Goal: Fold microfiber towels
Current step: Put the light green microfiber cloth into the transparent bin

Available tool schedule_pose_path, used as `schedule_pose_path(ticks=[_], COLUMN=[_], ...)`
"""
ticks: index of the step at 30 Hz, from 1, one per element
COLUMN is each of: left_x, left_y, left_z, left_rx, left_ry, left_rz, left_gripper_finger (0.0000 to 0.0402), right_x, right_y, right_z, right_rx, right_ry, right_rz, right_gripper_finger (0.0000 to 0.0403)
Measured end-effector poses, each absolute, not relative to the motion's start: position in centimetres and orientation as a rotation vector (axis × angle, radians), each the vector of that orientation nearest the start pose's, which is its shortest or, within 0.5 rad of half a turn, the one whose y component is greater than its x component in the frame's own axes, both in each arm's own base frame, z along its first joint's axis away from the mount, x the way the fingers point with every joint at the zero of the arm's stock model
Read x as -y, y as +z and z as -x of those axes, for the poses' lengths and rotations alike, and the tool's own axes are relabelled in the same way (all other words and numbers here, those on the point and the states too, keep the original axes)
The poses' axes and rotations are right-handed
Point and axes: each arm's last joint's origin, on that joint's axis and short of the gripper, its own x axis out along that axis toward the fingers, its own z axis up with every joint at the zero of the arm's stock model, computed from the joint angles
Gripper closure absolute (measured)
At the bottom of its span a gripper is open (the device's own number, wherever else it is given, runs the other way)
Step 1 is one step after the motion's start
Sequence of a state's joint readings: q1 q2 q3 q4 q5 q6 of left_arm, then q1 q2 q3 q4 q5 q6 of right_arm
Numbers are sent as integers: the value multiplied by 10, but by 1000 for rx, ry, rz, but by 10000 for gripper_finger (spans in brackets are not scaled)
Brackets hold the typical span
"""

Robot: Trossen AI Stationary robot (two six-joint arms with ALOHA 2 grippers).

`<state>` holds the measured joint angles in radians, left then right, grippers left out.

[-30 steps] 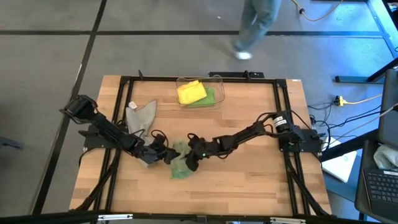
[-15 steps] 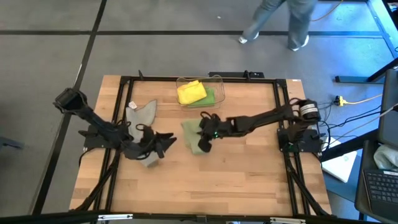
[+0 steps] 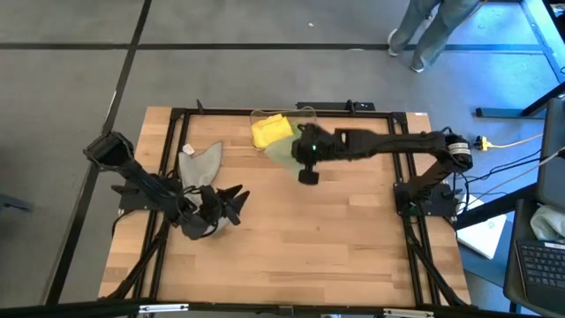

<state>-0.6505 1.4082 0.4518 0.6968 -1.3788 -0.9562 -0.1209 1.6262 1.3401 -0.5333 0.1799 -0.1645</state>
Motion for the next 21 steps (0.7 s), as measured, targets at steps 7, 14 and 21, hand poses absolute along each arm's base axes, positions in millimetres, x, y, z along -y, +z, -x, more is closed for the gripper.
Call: schedule_pose_path(ticks=[7,14,21], left_x=[116,117,119], left_y=[179,179,179], left_z=[-212,-211,-210], left_rx=[185,175,159], left_ry=[707,697,684], left_rz=[673,663,644], left_gripper_finger=[169,169,169], right_x=[73,106,128], right_y=[352,339,328], right_z=[-345,-351,-378], right_rx=[-907,-1162,-1291], right_ry=[-177,-6,59], right_rz=[490,599,689], right_gripper_finger=[385,385,385])
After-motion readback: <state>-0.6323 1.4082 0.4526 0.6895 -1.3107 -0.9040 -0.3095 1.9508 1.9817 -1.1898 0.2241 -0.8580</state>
